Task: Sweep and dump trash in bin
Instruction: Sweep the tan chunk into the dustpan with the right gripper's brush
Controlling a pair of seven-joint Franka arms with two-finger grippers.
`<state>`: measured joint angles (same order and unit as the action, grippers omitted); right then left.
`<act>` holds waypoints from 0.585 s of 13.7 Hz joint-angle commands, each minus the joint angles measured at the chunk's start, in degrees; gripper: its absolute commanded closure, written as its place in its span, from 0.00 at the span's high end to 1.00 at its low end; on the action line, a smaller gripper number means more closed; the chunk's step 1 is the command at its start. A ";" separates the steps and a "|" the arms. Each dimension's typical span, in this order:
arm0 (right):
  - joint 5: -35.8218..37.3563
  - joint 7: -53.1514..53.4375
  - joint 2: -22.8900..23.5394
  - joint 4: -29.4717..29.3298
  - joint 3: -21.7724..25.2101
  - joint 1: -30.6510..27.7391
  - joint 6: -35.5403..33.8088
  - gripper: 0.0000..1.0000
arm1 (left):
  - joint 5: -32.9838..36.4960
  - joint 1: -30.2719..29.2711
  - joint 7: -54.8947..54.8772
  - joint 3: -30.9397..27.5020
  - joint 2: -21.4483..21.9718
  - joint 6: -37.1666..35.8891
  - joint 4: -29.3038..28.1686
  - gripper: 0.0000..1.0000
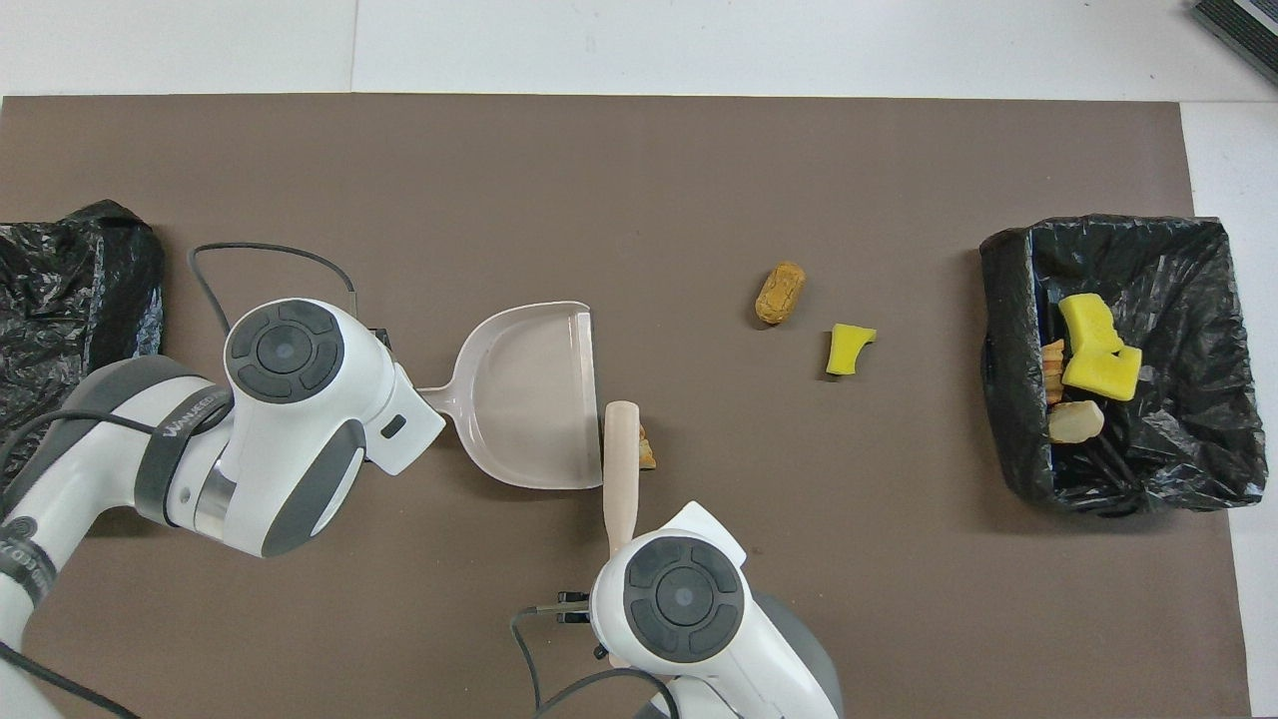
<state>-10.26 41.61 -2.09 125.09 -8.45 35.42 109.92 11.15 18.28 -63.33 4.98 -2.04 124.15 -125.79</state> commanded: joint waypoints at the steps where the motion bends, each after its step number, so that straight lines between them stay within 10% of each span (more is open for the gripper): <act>1: 1.38 1.45 -3.44 4.36 -0.43 -1.05 1.17 0.00 | 1.42 1.31 1.27 -0.68 2.82 2.31 -4.01 0.00; 8: -9.85 -0.49 0.41 6.31 -0.87 -1.77 15.13 0.00 | 1.33 2.72 4.27 -0.59 4.41 3.99 -6.74 0.00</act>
<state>-16.97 41.70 -3.34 131.28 -8.65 33.17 121.54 11.18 19.65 -60.67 5.06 -0.05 126.32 -129.17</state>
